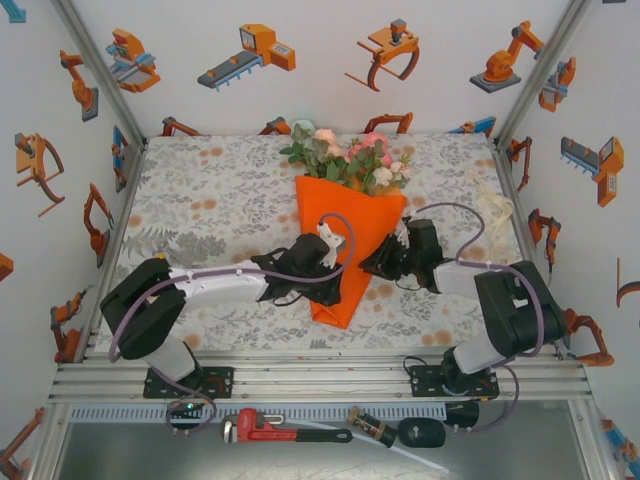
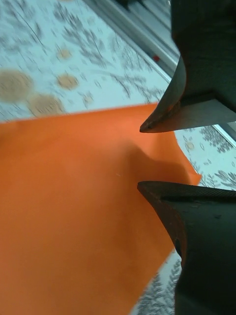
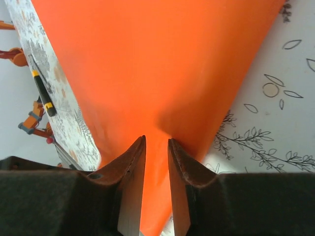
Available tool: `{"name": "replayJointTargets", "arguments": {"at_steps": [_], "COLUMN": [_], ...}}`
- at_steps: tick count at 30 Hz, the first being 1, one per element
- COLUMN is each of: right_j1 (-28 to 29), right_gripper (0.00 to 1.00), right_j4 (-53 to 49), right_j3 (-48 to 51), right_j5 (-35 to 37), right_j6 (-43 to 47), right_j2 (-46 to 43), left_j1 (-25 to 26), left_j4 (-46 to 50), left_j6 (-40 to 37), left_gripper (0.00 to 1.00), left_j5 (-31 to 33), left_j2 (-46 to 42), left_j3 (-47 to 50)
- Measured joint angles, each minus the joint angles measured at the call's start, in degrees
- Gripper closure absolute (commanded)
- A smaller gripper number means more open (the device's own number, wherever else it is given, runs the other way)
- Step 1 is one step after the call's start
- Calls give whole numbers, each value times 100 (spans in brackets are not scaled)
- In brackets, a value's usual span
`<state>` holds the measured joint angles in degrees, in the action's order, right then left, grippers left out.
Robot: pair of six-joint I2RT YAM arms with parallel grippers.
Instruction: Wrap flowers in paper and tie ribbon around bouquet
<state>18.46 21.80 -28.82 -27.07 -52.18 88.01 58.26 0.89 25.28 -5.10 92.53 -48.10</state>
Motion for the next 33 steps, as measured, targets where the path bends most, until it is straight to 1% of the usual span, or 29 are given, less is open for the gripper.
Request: {"name": "replayJointTargets", "arguments": {"at_steps": [5, 10, 12, 16, 21, 27, 28, 30, 32, 33], "right_j1": [-144, -809, -1095, -1449, -1679, -1919, -1956, -2046, -2109, -2127], "right_gripper": [73, 73, 72, 72, 71, 70, 70, 70, 67, 67], "right_j4": [177, 494, 669, 1023, 1215, 1294, 1287, 1193, 1047, 929], "right_j3": [-48, -367, -597, -1075, -1746, -2833, -2979, -3215, -3314, -3316], "right_j5": [92, 9, -83, -225, -273, -341, -332, -313, -308, -286], "right_j6": [-42, -76, -61, -59, -59, -79, -83, -109, -127, -127], "right_j2": [262, 752, 1056, 1633, 2236, 3056, 3147, 3265, 3239, 3154], "left_j1": [-4, -4, -4, -4, -4, -4, -4, -4, -4, -4], "left_j4": [-138, -326, -367, -400, -442, -483, -511, -527, -531, -518], "left_j6": [210, 315, 321, 337, 339, 339, 339, 339, 339, 328], "left_gripper": [64, 65, 65, 65, 65, 64, 63, 57, 45, 42], "left_j5": [214, 306, 313, 317, 317, 315, 317, 321, 337, 345], "left_j2": [0, -90, -92, -98, -118, -138, -153, -199, -280, -330], "left_j3": [216, 391, 411, 431, 463, 498, 525, 566, 608, 612]}}
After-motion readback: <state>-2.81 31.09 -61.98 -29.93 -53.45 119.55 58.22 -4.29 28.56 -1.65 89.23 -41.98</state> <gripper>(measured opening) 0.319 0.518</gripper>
